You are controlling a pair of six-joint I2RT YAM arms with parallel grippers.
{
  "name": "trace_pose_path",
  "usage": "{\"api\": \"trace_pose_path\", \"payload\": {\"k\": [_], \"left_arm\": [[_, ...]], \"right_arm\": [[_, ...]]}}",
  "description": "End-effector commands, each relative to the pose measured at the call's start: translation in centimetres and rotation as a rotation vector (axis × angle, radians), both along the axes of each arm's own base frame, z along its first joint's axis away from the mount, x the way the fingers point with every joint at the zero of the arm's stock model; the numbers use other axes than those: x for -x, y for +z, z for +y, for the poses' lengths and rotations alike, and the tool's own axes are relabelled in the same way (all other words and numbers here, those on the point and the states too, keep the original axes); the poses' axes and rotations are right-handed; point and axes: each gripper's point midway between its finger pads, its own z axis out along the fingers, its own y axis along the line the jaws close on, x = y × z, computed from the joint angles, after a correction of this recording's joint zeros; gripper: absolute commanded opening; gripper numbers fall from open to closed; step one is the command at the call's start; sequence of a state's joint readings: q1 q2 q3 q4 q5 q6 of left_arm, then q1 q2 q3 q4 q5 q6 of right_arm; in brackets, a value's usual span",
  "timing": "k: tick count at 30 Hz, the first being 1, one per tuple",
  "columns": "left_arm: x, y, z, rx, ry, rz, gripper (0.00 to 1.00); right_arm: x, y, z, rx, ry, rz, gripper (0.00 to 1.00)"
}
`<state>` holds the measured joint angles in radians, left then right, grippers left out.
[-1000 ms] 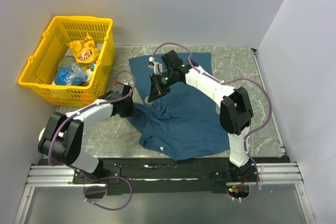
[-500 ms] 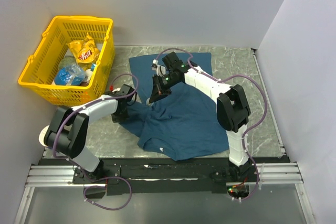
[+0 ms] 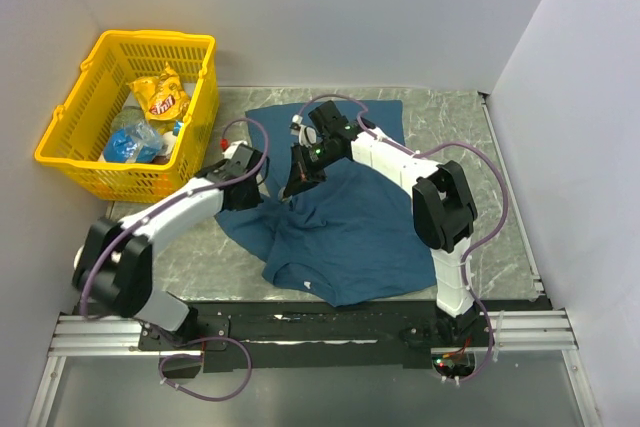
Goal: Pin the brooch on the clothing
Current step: Pin the brooch to the clothes.
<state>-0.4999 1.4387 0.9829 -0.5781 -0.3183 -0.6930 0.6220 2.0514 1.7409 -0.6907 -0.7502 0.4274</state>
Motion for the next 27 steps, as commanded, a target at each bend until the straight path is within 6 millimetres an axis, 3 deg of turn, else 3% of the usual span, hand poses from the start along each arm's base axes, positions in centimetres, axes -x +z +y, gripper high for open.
{"api": "trace_pose_path", "payload": {"k": [1,5,10,17,27], "left_arm": [[-1.5,-3.1,-2.6,0.030,-0.061,0.055,0.01],[-1.5,-5.6,-3.4,0.044,-0.076,0.087,0.01],[0.4,-8.1,-1.5,-0.048,-0.038,0.194,0.01],[3.7,-7.0,3.5,-0.228,0.099,0.254,0.01],[3.6,-6.7,3.7,-0.231,0.097,0.233,0.01]], "right_arm": [[0.3,0.5,0.5,-0.013,-0.024,0.008,0.00],[0.7,0.3,1.1,-0.015,-0.033,0.025,0.00],[1.4,-0.2,1.6,-0.004,-0.026,0.036,0.00],[2.2,-0.9,1.8,0.029,-0.014,0.040,0.00],[2.3,-2.3,2.4,0.053,-0.018,0.063,0.00]]}}
